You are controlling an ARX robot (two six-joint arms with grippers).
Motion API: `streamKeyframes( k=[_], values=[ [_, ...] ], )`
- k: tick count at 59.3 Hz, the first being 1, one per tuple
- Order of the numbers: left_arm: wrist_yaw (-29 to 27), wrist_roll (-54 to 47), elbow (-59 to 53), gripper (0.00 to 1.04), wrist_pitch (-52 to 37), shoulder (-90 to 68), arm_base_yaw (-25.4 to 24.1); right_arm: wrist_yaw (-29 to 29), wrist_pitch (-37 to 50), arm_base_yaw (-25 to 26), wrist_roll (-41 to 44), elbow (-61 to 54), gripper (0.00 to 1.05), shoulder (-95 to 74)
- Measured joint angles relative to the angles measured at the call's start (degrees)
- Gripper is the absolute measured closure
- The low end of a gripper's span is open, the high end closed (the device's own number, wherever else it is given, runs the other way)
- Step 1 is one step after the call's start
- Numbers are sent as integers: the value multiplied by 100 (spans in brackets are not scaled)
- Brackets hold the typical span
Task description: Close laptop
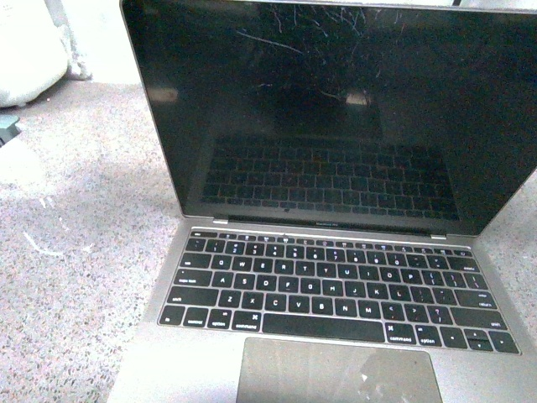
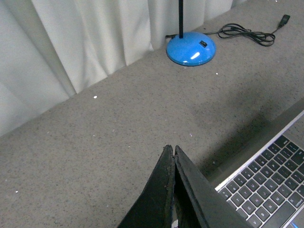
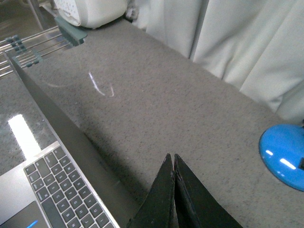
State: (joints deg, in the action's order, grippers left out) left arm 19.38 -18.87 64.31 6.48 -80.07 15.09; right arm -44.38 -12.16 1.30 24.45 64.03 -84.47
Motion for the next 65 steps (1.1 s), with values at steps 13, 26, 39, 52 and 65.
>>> streamKeyframes(
  k=[13,26,39,52,65],
  values=[
    [710,-212,-140,101,-92,-367,208,-249,63,-175,162,-186,103,-271],
    [1091,-188,-852,101,-372,-374,426,-433,522,-376,-61,-938,103,-251],
    [1204,-144,-1504,101,-498,-61,393,-544,1338,-485,-721,-1843,103,168],
    [1545,118,-2583,101,-625,804,326,-507,2994,-726,-2087,-3401,103,1016],
    [1799,400,-3805,101,-675,1665,297,2,4789,-1058,-3700,-5198,103,1731]
  ],
)
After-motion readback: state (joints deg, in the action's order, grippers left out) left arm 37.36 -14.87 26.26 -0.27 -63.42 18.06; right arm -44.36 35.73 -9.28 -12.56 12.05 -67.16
